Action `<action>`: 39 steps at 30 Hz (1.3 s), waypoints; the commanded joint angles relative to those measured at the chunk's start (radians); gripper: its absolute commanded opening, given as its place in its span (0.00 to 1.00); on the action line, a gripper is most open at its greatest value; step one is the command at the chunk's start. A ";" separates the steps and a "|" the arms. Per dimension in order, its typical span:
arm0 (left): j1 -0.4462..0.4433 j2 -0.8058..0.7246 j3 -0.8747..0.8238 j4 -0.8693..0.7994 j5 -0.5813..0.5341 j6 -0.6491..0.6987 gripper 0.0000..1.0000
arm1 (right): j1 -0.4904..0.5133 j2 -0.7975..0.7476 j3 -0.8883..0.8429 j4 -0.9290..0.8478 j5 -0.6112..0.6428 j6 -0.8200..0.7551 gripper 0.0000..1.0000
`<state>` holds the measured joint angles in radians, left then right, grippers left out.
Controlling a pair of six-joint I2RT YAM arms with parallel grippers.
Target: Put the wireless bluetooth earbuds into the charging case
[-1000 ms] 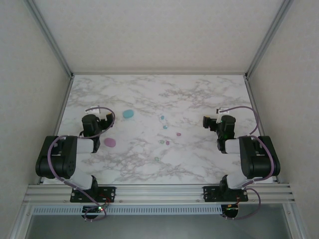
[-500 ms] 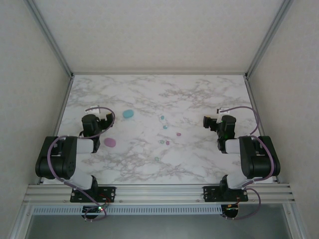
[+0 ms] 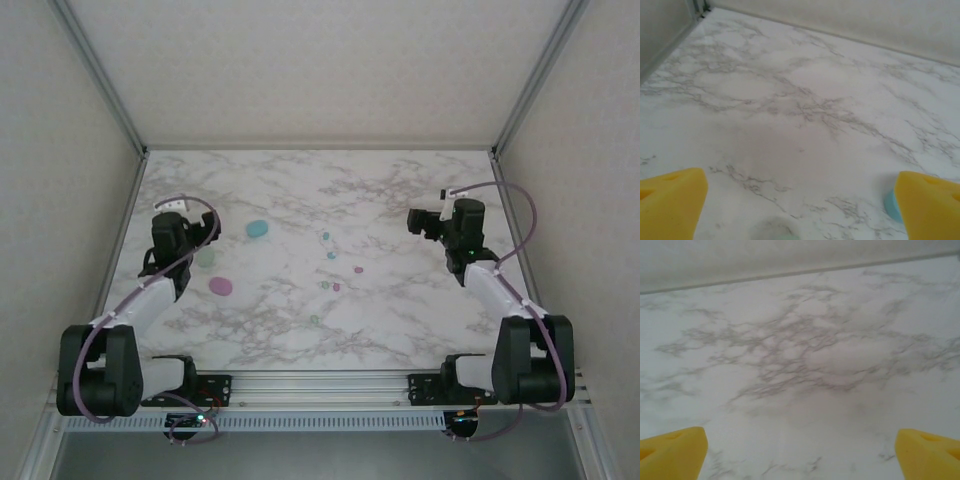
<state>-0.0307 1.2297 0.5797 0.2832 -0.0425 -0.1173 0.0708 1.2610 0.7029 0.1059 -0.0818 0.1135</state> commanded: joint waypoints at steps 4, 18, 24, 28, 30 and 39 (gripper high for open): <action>-0.012 0.082 0.177 -0.347 0.258 -0.062 0.83 | 0.006 -0.133 -0.013 -0.297 -0.306 0.138 0.90; -0.150 0.498 0.585 -0.731 0.337 0.138 0.81 | 0.013 -0.309 -0.041 -0.430 -0.420 0.176 0.91; -0.170 0.662 0.749 -0.854 0.343 0.214 0.82 | 0.021 -0.268 -0.014 -0.493 -0.437 0.202 0.91; -0.182 0.729 0.822 -0.908 0.376 0.278 0.82 | 0.027 -0.251 -0.013 -0.506 -0.437 0.211 0.92; -0.197 0.760 0.856 -0.938 0.371 0.310 0.82 | 0.028 -0.244 -0.016 -0.508 -0.427 0.213 0.92; -0.233 0.857 0.953 -1.056 0.277 0.401 0.68 | 0.032 -0.220 -0.014 -0.523 -0.420 0.214 0.93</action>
<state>-0.2596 2.0708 1.5066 -0.6823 0.2729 0.2329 0.0967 1.0363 0.6659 -0.3916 -0.4984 0.3225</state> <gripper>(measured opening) 0.682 0.928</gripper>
